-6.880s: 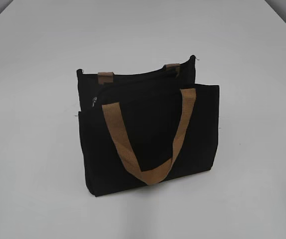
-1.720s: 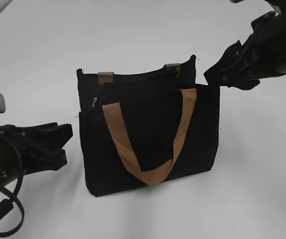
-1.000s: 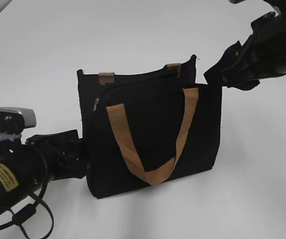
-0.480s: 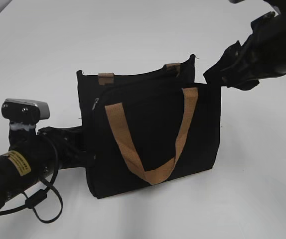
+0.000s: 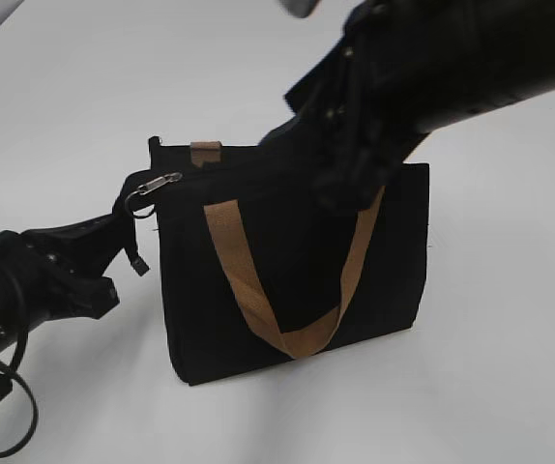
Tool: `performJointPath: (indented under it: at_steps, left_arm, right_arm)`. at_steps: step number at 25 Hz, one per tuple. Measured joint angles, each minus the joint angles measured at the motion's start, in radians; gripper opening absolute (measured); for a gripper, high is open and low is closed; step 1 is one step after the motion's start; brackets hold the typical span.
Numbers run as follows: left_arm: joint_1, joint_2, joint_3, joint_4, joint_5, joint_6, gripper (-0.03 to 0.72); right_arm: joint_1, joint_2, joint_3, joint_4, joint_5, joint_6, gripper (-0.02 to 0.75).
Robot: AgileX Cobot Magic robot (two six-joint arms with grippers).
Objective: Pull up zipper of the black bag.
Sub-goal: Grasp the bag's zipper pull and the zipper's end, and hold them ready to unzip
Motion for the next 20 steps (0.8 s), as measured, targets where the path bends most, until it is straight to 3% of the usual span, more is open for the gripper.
performJointPath:
  at_steps: [7, 13, 20]
  left_arm:
    - [0.0, -0.147, 0.029, 0.021, 0.014, 0.0, 0.005]
    - [0.0, -0.204, 0.031, 0.043, 0.039, 0.0, 0.005]
    - [0.0, -0.292, 0.032, 0.055, 0.054, 0.0, 0.004]
  right_arm:
    - [0.168, 0.185, -0.111, 0.001, -0.013, -0.058, 0.369]
    - [0.182, 0.318, -0.166, 0.001, -0.015, -0.057, 0.369]
    - [0.179, 0.291, -0.172, -0.002, -0.017, 0.004, 0.369]
